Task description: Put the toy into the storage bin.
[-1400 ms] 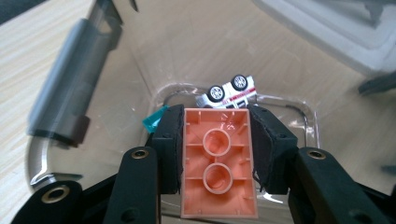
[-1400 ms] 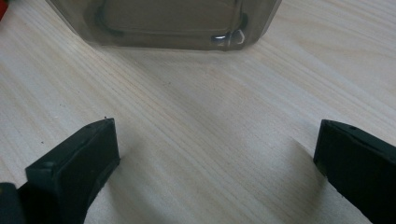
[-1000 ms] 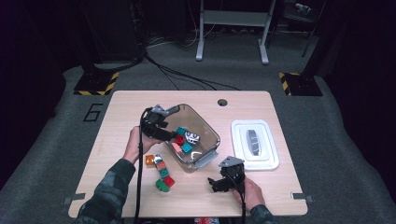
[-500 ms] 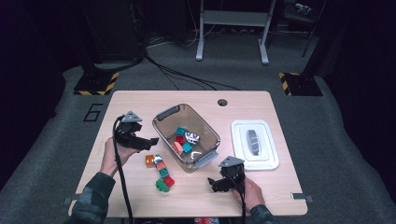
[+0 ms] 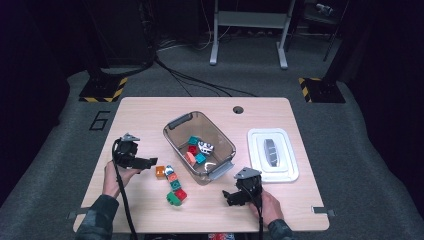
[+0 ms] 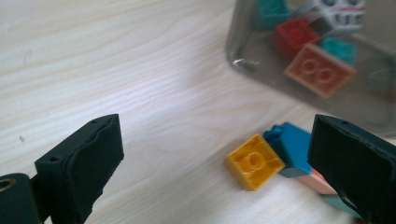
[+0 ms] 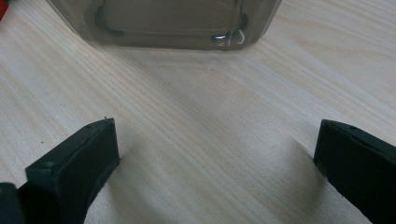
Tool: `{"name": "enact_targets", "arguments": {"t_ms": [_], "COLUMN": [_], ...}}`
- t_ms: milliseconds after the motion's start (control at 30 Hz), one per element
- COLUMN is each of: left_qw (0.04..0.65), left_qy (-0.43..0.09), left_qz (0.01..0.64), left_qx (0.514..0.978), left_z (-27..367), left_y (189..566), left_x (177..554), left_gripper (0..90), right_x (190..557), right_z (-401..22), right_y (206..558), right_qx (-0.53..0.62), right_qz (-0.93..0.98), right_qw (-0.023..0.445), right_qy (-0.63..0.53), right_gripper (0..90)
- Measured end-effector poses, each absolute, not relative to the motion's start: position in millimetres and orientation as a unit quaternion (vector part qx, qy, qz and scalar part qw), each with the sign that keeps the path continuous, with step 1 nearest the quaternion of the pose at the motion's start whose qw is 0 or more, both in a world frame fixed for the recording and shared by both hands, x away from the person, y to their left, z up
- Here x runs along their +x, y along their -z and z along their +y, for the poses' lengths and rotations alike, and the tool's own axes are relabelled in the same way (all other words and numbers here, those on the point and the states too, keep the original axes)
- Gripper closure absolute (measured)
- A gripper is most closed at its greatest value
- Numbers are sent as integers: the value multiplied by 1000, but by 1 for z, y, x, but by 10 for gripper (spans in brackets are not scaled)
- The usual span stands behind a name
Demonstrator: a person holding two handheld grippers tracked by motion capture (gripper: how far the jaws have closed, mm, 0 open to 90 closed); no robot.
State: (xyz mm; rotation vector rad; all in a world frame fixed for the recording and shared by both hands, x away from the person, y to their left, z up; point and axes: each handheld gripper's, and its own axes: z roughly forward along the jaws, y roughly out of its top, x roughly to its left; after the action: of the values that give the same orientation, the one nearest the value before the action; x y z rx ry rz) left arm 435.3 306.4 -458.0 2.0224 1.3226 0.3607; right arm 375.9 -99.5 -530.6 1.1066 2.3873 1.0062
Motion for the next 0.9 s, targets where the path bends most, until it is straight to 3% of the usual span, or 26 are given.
{"name": "enact_targets", "arguments": {"t_ms": [333, 900], "left_qw": [307, 266], "left_qy": [-129, -136], "left_qz": [529, 536], "left_qx": [781, 789], "left_z": [296, 307], "left_y": [494, 502], "left_x": [445, 440], "left_gripper": [54, 92], "right_x": [376, 376], "right_z": [-100, -100], "right_y": [531, 531], "right_qx": [388, 388], "right_qz": [836, 836], "right_qw": [162, 162], "right_qy": [-352, -352], "right_gripper": [0, 0]}}
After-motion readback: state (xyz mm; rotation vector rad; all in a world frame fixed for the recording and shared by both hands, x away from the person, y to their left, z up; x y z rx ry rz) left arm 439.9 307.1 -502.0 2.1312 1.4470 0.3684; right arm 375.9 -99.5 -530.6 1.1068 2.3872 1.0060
